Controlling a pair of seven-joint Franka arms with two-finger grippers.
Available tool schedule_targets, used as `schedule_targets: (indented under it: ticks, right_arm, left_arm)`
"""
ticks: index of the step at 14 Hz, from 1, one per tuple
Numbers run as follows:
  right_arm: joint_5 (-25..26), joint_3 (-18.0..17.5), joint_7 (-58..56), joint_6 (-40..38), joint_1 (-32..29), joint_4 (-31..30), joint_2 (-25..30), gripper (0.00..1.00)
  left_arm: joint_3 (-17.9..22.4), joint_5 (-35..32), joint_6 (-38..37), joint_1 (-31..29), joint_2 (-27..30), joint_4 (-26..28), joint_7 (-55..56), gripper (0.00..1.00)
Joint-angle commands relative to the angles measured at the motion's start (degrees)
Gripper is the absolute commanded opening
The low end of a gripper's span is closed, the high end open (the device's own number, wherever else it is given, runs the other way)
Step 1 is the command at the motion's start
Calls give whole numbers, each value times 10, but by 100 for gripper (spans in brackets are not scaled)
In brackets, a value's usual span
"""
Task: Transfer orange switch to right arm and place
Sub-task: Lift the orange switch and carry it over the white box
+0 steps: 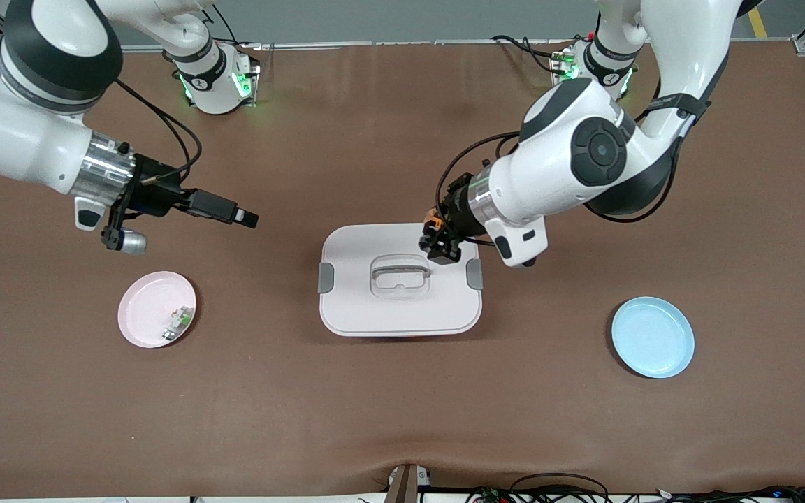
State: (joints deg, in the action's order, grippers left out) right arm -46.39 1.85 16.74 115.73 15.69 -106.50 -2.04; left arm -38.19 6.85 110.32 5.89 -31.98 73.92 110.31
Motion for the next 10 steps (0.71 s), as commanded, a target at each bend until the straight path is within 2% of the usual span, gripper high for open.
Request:
schedule_targets:
  ticks: [1, 3, 5, 8, 10]
  right_arm:
    - [-50, 3, 9, 61, 47, -11, 6, 100]
    - [-91, 4, 7, 102, 76, -10, -2, 100]
    - [-92, 3, -2, 106, 82, -6, -17, 100]
    - [-95, 3, -36, 106, 84, -3, -37, 100]
    - [-126, 3, -51, 106, 85, -2, -46, 100]
  left_arm:
    - [0, 11, 2, 18, -9, -18, 25, 0]
    - [0, 10, 14, 32, -11, -19, 52, 0]
    - [0, 11, 43, 38, -12, -19, 81, 0]
    - [-1, 12, 47, 46, -16, -18, 104, 0]
    - [-1, 26, 45, 47, -16, -18, 105, 0]
